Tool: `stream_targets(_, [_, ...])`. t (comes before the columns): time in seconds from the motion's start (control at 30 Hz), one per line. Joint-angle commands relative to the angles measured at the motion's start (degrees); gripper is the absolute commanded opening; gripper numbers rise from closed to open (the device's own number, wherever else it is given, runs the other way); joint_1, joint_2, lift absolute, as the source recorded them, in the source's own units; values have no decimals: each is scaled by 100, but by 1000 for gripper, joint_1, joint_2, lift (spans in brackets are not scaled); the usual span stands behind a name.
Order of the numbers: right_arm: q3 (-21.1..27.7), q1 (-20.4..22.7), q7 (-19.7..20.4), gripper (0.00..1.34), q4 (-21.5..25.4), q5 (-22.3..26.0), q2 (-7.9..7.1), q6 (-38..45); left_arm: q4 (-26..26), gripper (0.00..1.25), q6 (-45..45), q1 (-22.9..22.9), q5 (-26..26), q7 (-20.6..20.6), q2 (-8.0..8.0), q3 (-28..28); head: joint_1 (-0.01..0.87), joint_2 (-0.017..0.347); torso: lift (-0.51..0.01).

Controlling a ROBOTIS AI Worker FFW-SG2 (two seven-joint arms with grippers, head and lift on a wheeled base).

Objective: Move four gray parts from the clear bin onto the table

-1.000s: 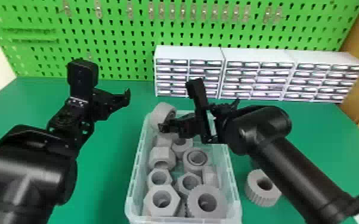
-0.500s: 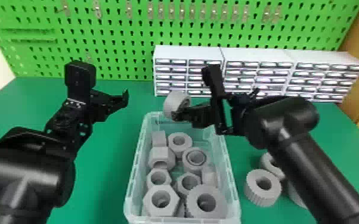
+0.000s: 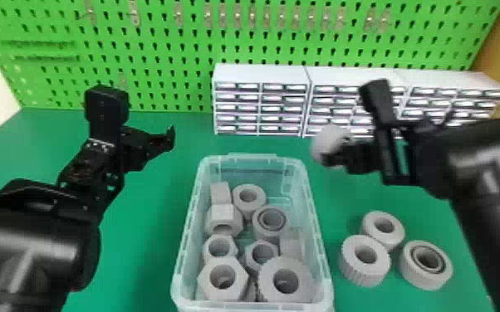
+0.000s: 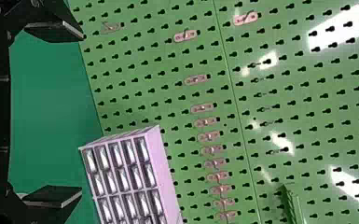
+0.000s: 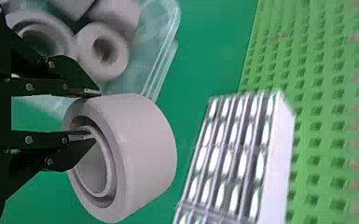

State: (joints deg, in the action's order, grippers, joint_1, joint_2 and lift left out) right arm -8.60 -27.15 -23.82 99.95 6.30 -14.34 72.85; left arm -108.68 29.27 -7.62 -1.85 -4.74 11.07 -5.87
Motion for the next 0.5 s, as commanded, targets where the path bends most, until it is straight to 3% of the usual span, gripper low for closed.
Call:
stream_targets(0.0, [456,192,0,109,236,-182,-139,643,-13,1124,18,24,-9,0,0,16,686,26,-50])
stream_targets(0.47, [1467,675,-9,107,271,-472,-499,1723,-21,1124,53,6,-9,-44,9,-2,686,26,-50])
